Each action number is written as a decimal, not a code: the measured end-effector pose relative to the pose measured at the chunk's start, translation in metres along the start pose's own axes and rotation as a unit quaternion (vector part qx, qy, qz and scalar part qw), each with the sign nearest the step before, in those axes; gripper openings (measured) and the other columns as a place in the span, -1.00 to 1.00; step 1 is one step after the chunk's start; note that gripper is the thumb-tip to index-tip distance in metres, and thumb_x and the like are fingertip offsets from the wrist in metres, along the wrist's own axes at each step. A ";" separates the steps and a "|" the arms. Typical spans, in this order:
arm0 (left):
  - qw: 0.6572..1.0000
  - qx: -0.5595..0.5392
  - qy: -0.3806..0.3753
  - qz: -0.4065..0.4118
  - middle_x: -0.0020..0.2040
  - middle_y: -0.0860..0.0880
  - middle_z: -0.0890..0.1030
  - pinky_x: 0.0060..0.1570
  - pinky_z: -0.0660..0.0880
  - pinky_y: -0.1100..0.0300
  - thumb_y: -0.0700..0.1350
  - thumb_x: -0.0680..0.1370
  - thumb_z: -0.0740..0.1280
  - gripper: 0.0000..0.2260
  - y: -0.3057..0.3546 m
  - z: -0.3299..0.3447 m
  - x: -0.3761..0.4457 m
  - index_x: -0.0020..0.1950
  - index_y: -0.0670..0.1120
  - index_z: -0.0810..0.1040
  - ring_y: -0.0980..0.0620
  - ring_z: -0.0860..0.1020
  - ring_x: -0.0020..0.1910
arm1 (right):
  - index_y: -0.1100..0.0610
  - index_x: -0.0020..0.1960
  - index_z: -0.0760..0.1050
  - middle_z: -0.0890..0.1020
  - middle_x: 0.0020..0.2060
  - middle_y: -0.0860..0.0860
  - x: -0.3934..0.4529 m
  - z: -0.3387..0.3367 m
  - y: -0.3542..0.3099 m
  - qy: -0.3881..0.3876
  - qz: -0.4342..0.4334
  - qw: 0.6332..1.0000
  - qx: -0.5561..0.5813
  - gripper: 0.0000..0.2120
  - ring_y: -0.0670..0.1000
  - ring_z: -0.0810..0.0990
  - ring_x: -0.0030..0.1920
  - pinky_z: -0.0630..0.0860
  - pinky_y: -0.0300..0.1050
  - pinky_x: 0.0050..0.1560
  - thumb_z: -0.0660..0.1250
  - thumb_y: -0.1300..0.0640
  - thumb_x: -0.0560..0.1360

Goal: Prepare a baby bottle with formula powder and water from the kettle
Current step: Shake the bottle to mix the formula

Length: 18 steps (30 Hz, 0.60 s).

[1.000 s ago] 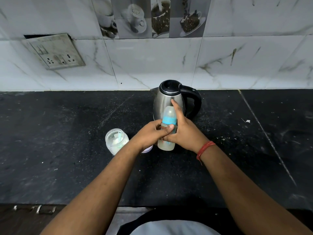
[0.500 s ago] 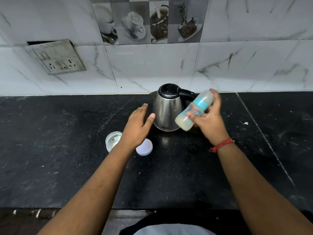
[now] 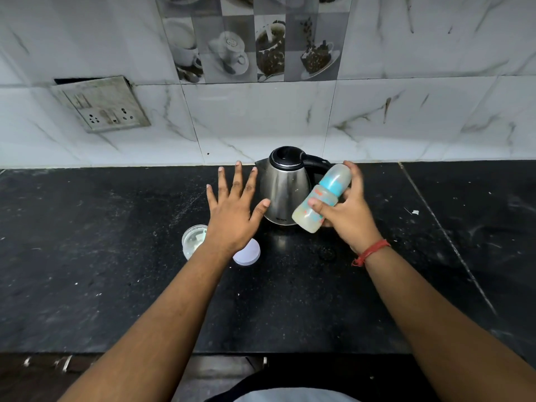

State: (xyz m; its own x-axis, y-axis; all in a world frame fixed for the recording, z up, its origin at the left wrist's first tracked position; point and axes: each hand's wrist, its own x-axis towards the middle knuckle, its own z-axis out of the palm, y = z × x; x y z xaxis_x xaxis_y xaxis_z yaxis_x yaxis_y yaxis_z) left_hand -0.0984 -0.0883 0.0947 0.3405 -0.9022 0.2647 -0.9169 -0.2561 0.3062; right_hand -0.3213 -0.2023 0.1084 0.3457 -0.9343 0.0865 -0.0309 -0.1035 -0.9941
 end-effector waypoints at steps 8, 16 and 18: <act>1.000 -0.009 0.014 -0.016 0.69 -0.04 -0.32 0.57 -0.20 -0.38 0.39 0.61 -0.16 -0.29 0.007 -0.008 -0.008 0.70 0.12 -0.14 -0.19 -0.33 0.66 | -0.32 0.47 0.11 0.58 0.16 0.02 -0.009 -0.001 -0.015 0.011 0.017 1.000 -0.020 -0.13 0.06 0.72 0.01 0.69 0.08 -0.29 0.59 0.10 0.41; 1.000 -0.005 0.014 -0.025 0.70 -0.02 -0.30 0.57 -0.20 -0.39 0.37 0.62 -0.15 -0.29 0.017 -0.017 -0.015 0.71 0.10 -0.14 -0.20 -0.33 0.66 | -0.23 0.49 0.11 0.62 0.07 -0.05 -0.020 0.005 -0.027 0.055 0.018 0.998 0.022 -0.16 -0.07 0.73 -0.10 0.67 -0.01 -0.35 0.56 0.13 0.44; 0.999 -0.005 0.016 -0.028 0.70 -0.02 -0.28 0.57 -0.19 -0.39 0.38 0.59 -0.18 -0.27 0.020 -0.020 -0.016 0.71 0.09 -0.13 -0.21 -0.32 0.66 | -0.32 0.46 0.16 0.60 0.08 -0.09 -0.026 0.005 -0.027 -0.043 0.029 0.998 -0.044 -0.14 -0.03 0.71 -0.05 0.69 0.04 -0.32 0.60 0.10 0.40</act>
State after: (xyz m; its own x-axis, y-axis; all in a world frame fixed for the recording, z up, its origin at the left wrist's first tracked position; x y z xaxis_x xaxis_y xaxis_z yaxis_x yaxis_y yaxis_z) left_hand -0.1175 -0.0719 0.1151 0.3986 -0.8748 0.2754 -0.8936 -0.3030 0.3311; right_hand -0.3249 -0.1734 0.1323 0.4195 -0.9075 0.0196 -0.1349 -0.0837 -0.9873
